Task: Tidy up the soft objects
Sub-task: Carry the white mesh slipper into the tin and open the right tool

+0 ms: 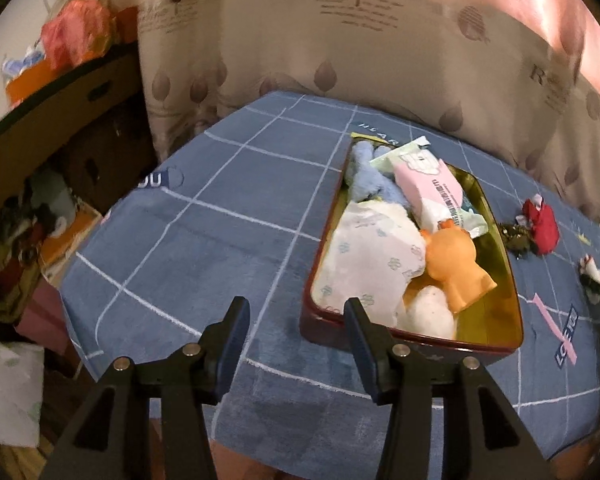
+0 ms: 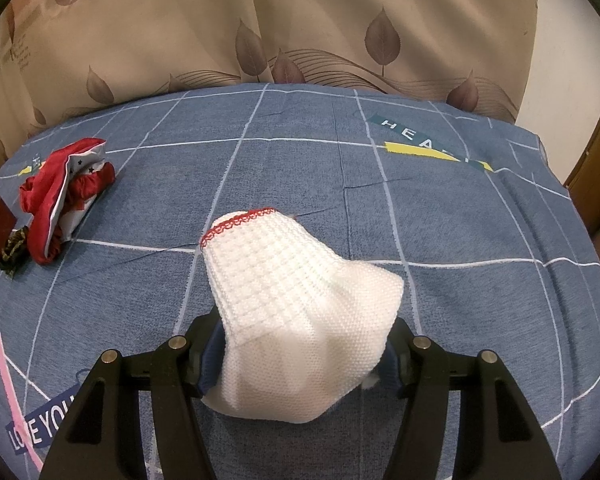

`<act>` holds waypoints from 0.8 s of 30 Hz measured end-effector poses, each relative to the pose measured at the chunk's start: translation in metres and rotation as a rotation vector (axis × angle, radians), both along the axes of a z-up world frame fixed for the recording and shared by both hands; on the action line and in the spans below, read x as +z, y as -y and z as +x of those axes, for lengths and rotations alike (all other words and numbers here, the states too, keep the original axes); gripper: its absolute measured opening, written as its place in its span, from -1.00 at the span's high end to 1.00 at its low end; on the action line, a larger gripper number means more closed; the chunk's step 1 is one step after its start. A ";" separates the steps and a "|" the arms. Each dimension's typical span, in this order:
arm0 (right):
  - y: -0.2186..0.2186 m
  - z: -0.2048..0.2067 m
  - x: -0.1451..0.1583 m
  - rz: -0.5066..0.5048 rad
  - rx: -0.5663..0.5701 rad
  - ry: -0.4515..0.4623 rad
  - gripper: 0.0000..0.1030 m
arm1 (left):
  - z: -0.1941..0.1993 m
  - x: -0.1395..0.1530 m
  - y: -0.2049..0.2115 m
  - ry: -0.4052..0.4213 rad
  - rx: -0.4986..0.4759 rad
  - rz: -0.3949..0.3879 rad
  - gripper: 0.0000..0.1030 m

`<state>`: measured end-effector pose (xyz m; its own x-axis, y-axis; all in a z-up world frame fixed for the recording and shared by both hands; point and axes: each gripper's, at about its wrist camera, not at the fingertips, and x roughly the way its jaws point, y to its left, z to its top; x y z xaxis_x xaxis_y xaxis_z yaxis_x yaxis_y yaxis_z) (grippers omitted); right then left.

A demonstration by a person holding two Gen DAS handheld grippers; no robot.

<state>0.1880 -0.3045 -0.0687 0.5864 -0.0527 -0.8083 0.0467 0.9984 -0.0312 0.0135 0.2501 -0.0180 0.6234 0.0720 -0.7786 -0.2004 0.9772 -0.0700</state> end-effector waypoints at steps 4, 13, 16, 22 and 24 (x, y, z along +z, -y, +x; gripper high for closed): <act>-0.001 -0.001 0.000 -0.004 0.000 0.001 -0.10 | -0.001 0.001 -0.008 -0.001 0.029 -0.002 0.03; -0.003 -0.002 0.002 -0.001 0.011 0.011 0.13 | -0.004 0.005 -0.013 0.024 0.066 0.048 0.03; -0.010 -0.003 0.003 -0.021 0.007 0.013 0.20 | -0.005 0.007 -0.011 0.033 0.058 0.053 0.03; -0.023 -0.006 0.009 -0.024 0.000 0.015 0.30 | -0.005 0.006 -0.003 0.027 0.036 0.056 0.03; -0.028 -0.008 0.012 -0.018 0.003 0.017 0.30 | -0.005 0.007 -0.002 0.030 0.031 0.056 0.03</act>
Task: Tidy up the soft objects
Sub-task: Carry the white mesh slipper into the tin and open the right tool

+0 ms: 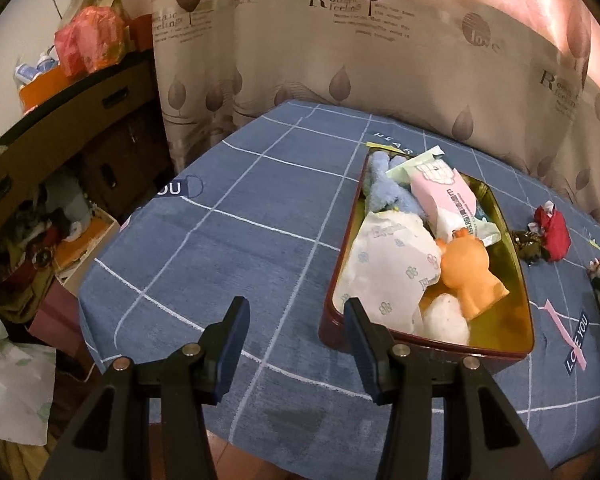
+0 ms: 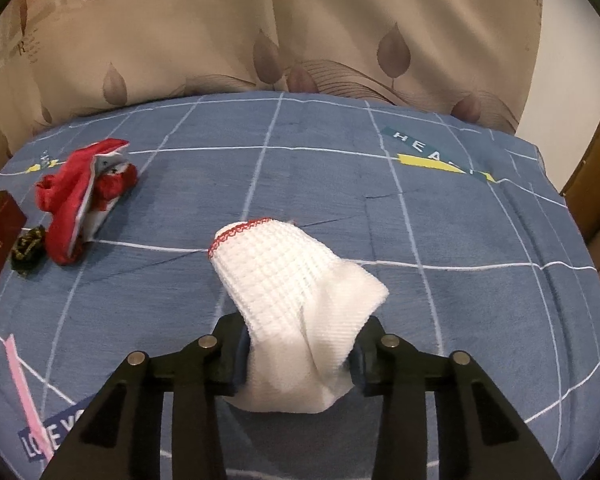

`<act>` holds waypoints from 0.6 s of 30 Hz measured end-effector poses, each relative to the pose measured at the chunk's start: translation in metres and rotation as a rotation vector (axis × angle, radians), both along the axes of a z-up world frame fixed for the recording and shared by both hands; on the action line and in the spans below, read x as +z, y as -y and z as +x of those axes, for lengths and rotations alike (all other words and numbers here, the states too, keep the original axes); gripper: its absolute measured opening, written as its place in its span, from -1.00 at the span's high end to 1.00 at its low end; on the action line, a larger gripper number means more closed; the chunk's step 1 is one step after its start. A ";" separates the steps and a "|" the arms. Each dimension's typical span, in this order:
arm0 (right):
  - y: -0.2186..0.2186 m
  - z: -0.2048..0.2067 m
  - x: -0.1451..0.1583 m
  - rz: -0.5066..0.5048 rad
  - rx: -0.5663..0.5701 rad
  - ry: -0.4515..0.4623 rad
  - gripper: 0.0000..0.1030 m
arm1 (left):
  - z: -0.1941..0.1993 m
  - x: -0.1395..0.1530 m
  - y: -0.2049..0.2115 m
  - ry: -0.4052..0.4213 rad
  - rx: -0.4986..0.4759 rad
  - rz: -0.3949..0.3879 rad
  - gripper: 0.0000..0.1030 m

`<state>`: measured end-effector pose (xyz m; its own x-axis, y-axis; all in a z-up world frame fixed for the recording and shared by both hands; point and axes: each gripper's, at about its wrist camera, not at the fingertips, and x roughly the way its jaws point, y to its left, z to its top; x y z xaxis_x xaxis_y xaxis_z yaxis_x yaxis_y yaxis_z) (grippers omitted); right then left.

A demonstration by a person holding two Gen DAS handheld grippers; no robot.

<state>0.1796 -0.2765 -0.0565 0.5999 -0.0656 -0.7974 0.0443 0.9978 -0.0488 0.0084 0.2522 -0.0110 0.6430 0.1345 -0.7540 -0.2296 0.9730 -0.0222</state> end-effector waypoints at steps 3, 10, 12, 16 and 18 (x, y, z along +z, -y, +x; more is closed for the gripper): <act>-0.006 -0.004 0.006 0.032 0.006 0.007 0.30 | -0.001 0.001 -0.002 0.004 0.002 -0.017 0.03; -0.026 -0.011 0.024 0.064 0.038 0.020 0.30 | 0.000 0.001 -0.007 0.000 0.015 -0.046 0.03; -0.035 -0.012 0.030 0.067 0.051 0.027 0.30 | -0.001 0.001 -0.008 0.002 0.018 -0.051 0.03; -0.059 -0.015 0.047 0.094 0.102 0.051 0.30 | -0.001 0.001 -0.012 0.003 0.037 -0.073 0.03; -0.075 -0.016 0.054 0.100 0.137 0.065 0.30 | -0.001 0.001 -0.014 0.002 0.045 -0.077 0.03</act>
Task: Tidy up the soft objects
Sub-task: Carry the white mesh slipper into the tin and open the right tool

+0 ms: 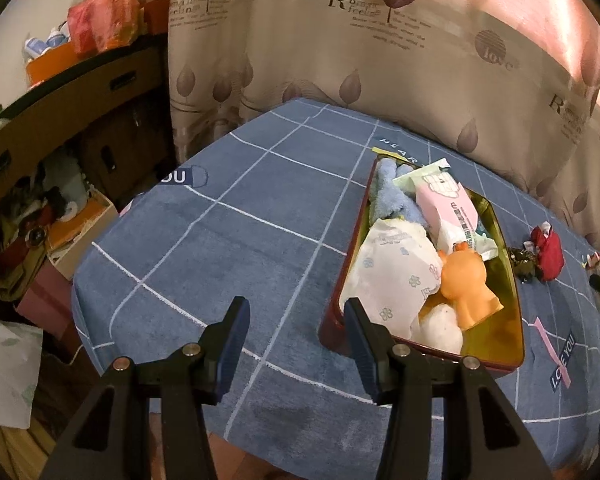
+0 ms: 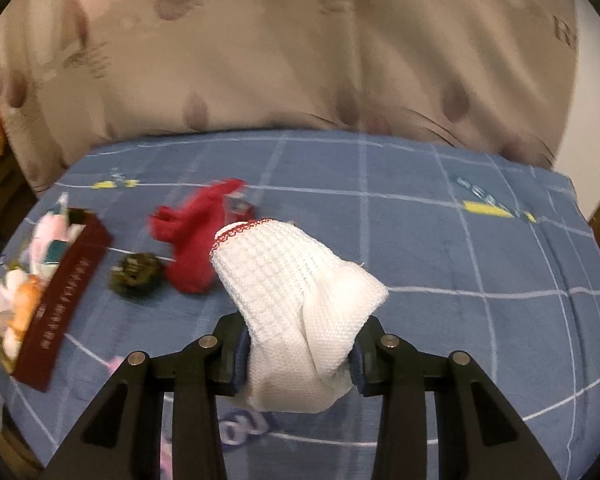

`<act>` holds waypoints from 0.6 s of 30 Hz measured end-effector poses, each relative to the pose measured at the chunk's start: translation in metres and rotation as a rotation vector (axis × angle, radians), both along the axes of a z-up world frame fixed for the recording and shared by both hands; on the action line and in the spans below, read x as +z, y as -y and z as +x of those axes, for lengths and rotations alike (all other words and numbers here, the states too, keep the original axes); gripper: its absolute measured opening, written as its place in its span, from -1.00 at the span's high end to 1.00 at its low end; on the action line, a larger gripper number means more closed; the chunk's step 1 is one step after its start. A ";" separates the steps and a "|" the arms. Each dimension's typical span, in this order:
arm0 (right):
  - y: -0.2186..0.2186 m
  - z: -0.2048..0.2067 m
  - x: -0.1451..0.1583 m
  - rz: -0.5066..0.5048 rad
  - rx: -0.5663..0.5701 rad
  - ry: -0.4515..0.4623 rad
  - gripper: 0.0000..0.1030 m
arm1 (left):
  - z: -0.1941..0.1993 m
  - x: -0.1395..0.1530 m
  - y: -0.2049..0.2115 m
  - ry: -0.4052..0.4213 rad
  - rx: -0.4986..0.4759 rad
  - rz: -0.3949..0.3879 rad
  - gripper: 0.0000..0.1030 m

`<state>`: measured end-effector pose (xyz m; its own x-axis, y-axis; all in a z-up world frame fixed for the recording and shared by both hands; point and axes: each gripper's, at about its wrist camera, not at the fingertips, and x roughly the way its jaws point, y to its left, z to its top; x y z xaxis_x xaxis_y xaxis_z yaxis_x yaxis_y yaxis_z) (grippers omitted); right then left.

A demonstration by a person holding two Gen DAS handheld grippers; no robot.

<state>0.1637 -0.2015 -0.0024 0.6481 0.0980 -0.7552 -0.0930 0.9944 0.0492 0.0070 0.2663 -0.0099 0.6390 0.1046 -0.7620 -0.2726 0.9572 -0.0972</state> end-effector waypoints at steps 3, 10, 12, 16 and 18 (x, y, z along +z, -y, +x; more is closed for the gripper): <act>-0.028 0.000 0.008 0.019 0.066 0.002 0.30 | -0.001 0.001 -0.002 0.002 0.010 0.006 0.03; -0.111 -0.006 0.014 0.050 0.253 -0.005 0.30 | -0.002 -0.001 -0.013 -0.002 0.047 -0.027 0.03; -0.136 -0.008 0.014 0.052 0.305 -0.004 0.30 | -0.002 0.000 -0.016 0.002 0.059 -0.021 0.03; -0.180 -0.010 0.014 0.059 0.391 -0.011 0.30 | -0.003 0.000 -0.021 0.006 0.079 -0.042 0.03; -0.201 -0.010 0.013 0.057 0.429 -0.013 0.30 | -0.004 0.001 -0.024 0.008 0.094 -0.045 0.03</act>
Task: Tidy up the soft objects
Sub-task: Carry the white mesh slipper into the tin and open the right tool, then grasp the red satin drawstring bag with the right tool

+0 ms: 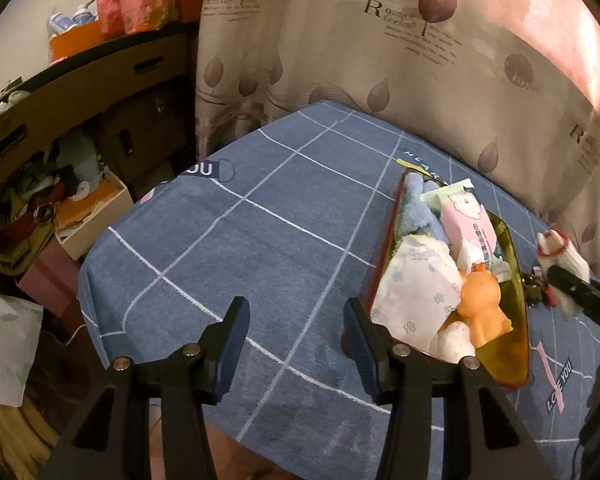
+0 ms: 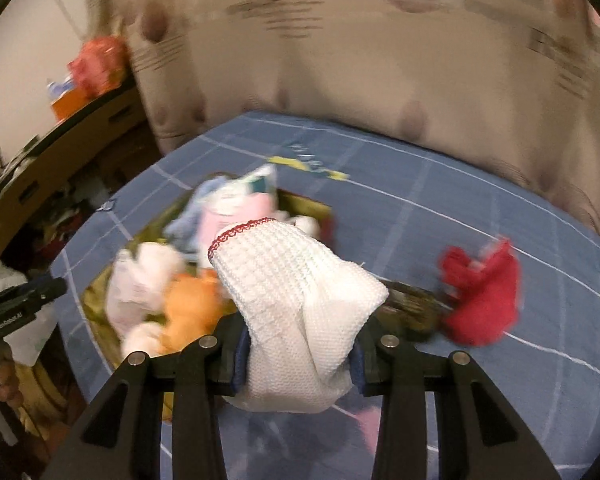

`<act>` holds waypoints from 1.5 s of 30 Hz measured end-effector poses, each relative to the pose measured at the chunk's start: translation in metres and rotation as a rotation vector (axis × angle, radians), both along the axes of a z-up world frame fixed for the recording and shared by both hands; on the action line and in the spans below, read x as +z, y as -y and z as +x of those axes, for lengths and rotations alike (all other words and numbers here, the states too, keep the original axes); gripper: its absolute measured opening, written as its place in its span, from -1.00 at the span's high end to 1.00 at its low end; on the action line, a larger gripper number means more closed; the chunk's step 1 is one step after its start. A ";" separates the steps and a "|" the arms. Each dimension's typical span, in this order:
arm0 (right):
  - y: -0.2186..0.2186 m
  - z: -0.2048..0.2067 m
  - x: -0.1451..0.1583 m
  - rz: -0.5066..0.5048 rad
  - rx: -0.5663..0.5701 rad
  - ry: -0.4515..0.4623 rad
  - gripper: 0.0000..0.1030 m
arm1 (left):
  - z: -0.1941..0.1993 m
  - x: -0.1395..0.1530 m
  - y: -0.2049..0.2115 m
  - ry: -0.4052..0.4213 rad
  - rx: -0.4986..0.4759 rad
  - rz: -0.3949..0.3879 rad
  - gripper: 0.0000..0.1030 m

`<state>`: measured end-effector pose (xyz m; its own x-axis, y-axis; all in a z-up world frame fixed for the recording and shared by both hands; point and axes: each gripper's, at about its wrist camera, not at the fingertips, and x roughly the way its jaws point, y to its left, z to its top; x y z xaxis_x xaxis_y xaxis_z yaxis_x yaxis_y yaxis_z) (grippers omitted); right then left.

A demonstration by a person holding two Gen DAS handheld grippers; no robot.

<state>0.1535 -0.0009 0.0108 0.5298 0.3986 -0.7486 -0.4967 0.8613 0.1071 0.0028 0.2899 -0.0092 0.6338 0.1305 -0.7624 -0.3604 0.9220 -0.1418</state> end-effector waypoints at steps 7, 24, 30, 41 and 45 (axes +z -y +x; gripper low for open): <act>-0.062 0.011 -0.012 -0.020 0.079 -0.019 0.30 | 0.000 -0.004 -0.007 -0.014 0.033 -0.025 0.03; -0.109 0.025 -0.026 -0.092 0.100 0.018 -0.22 | 0.002 -0.009 -0.008 -0.035 0.052 -0.028 0.03; -0.102 0.018 -0.026 -0.068 0.098 0.014 -0.50 | 0.002 -0.009 -0.006 -0.041 0.050 -0.016 0.03; -0.075 -0.006 -0.008 0.003 0.101 0.010 -0.67 | 0.003 -0.011 -0.003 -0.046 0.045 0.001 0.03; -0.053 -0.010 -0.003 0.015 0.061 0.022 -0.67 | 0.003 -0.010 -0.004 -0.047 0.046 0.004 0.03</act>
